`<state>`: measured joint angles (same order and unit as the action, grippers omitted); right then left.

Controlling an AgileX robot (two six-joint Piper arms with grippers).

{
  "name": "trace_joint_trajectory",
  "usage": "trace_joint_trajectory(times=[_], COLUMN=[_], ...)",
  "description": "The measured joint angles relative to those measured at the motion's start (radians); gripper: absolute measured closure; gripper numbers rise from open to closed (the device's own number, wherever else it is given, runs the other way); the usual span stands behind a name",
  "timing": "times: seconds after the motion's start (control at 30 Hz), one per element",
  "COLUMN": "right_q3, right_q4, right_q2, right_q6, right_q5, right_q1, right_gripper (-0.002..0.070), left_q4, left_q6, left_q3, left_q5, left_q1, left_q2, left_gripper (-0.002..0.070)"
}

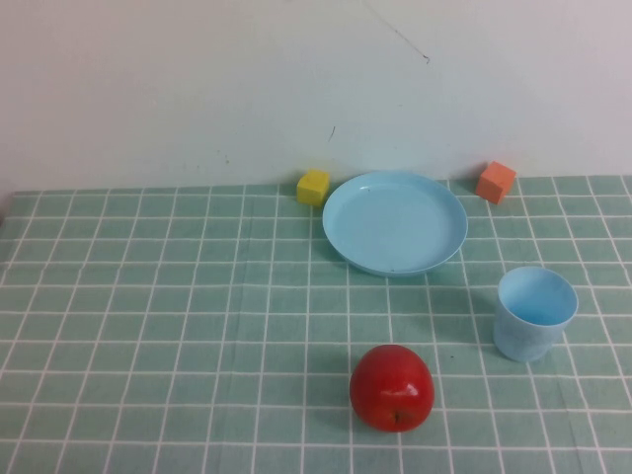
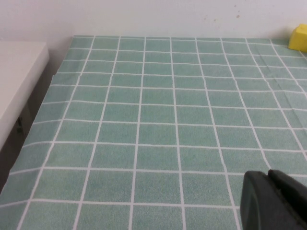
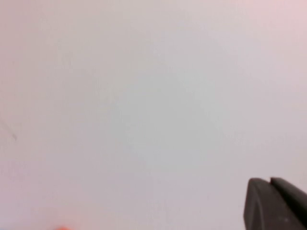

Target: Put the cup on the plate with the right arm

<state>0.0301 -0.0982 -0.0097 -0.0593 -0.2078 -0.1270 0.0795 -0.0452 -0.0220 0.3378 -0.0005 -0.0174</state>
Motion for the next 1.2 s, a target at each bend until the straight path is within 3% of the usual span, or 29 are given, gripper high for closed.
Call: trace_joint_trajectory(times=[0.2,0.47,0.87,1.2], right_q3=[0.0,-0.004,-0.418,-0.77], right_q4=[-0.003,-0.005,-0.174,-0.194], right_q2=[0.0,0.0,0.012,0.262], right_q6=[-0.005,0.015,0.031,0.101], right_q5=[-0.298,-0.476,-0.096,0.431], right_q1=[0.0,0.0,0.0,0.0], right_gripper=[0.0679,0.0679,0.0679,0.0679], left_q4=[0.0,0.0,0.0,0.0], left_q6=[0.0,0.0,0.0,0.0], left_q3=[0.0,0.0,0.0,0.0], left_q5=[0.0,0.0,0.0,0.0], left_q1=[0.0,0.0,0.0,0.0], left_q2=[0.0,0.0,0.0,0.0], left_gripper=[0.0678,0.0678,0.0678,0.0678])
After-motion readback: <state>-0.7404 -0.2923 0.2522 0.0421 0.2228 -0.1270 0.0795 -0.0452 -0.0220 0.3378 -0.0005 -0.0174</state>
